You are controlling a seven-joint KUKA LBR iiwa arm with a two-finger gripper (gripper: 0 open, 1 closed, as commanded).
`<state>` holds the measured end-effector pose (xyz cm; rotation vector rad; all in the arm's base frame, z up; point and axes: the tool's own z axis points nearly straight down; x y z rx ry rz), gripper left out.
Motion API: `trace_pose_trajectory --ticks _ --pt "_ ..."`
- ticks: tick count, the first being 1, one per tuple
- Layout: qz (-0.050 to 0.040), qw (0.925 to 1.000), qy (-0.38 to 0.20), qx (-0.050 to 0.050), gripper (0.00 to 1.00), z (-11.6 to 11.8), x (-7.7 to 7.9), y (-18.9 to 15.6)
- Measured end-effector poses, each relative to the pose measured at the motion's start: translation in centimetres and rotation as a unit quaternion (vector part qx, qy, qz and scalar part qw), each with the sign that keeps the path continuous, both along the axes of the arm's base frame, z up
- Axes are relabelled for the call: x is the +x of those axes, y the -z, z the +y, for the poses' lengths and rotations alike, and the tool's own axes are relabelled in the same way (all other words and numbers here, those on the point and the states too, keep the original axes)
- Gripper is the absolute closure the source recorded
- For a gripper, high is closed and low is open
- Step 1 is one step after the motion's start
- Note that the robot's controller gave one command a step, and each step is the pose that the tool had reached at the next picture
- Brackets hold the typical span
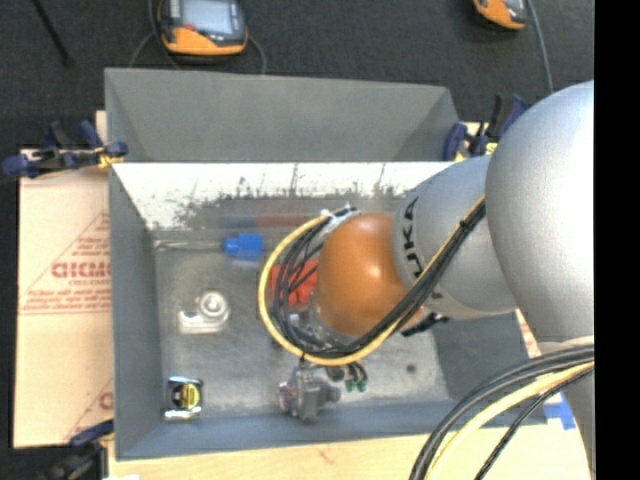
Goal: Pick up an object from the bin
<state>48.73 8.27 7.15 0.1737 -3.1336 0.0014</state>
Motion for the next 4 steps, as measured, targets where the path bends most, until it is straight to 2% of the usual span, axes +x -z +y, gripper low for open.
trace_pose_trajectory --ticks 1,2,3,4 --pt "-0.0031 1.0000 0.002 0.001 1.00 0.1 0.2 -0.4" --pt "-0.0040 0.9999 0.011 0.002 1.00 0.7 0.0 -3.3" --pt "-0.0052 0.9996 0.027 0.002 1.00 1.0 0.9 -8.0" --pt "-0.0074 0.9993 0.036 0.002 1.00 0.8 1.0 -16.5"
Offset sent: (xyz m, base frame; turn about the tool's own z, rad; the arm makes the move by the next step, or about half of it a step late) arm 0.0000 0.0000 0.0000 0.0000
